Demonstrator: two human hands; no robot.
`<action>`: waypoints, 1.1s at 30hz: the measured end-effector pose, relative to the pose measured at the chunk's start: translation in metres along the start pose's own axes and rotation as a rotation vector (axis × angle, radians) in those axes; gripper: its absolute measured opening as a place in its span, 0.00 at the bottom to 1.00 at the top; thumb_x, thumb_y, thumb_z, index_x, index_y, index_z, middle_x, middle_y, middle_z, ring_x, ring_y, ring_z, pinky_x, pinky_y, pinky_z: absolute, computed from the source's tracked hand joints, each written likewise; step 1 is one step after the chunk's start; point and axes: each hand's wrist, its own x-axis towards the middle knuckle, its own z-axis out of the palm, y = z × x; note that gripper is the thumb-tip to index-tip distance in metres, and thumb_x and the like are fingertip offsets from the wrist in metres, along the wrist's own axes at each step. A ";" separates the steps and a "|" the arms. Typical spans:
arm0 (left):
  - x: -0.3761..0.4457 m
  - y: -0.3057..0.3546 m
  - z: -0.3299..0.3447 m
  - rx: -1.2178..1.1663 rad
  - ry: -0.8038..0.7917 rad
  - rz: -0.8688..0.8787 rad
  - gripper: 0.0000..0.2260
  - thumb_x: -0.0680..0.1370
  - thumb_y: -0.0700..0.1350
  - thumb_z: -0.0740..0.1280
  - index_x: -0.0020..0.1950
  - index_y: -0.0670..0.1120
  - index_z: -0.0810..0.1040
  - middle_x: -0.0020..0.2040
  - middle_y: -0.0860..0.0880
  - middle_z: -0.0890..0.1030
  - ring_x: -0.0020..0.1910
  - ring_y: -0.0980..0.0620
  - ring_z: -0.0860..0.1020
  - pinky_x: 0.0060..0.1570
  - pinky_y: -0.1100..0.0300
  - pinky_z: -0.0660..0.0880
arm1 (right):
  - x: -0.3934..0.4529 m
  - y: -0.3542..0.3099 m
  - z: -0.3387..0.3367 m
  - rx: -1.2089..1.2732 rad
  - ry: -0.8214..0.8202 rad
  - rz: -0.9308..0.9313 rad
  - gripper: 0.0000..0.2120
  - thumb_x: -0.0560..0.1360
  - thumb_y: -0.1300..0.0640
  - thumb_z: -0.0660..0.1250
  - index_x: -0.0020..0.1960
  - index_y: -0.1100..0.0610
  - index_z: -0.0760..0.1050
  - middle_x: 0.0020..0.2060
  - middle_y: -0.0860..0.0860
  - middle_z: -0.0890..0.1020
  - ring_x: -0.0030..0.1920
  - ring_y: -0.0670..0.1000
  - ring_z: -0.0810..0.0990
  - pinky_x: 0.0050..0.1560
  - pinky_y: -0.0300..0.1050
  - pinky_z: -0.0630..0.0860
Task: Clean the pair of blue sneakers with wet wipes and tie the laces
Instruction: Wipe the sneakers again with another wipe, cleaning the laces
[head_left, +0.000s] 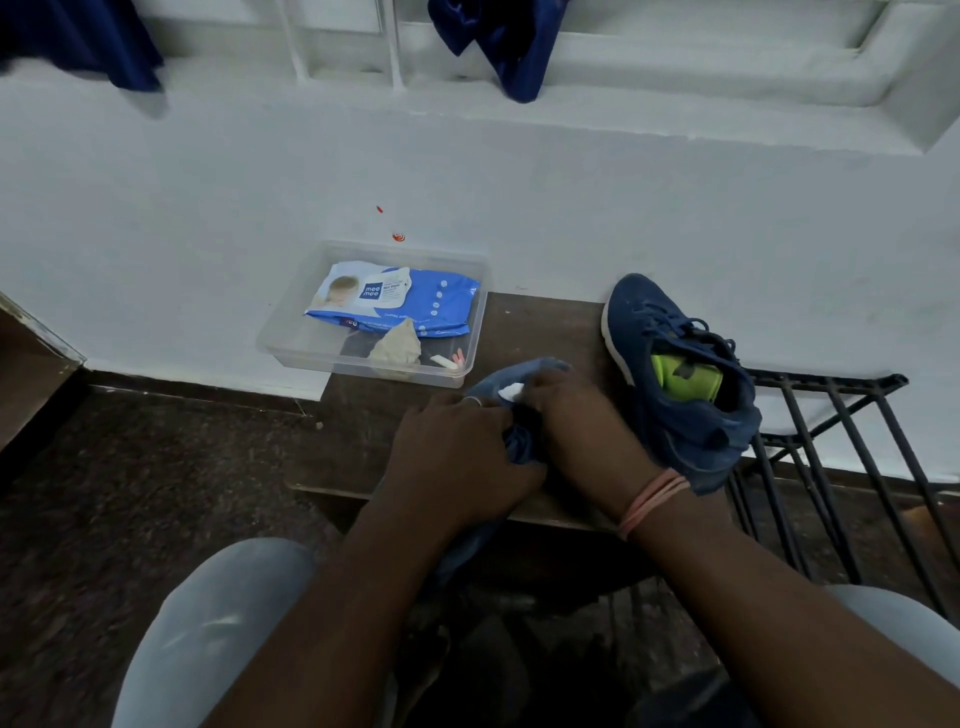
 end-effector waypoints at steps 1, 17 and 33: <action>0.000 -0.001 0.000 -0.005 0.002 0.006 0.29 0.70 0.71 0.59 0.64 0.58 0.79 0.60 0.55 0.82 0.62 0.49 0.76 0.58 0.52 0.74 | -0.001 -0.002 0.000 -0.003 0.018 -0.029 0.12 0.78 0.67 0.64 0.60 0.64 0.80 0.57 0.61 0.79 0.59 0.61 0.76 0.60 0.53 0.73; 0.002 0.001 0.000 -0.015 -0.056 -0.025 0.34 0.72 0.70 0.64 0.73 0.53 0.71 0.70 0.48 0.75 0.68 0.46 0.70 0.64 0.49 0.68 | -0.004 0.013 0.002 0.093 0.143 -0.013 0.12 0.73 0.67 0.71 0.55 0.61 0.84 0.53 0.58 0.83 0.54 0.58 0.81 0.57 0.43 0.72; 0.011 -0.014 0.000 -0.167 -0.191 -0.037 0.36 0.64 0.76 0.62 0.66 0.57 0.77 0.70 0.50 0.75 0.67 0.45 0.72 0.65 0.46 0.72 | 0.034 0.011 -0.003 -0.017 0.044 -0.116 0.10 0.79 0.61 0.67 0.58 0.60 0.81 0.53 0.52 0.79 0.54 0.52 0.78 0.52 0.40 0.69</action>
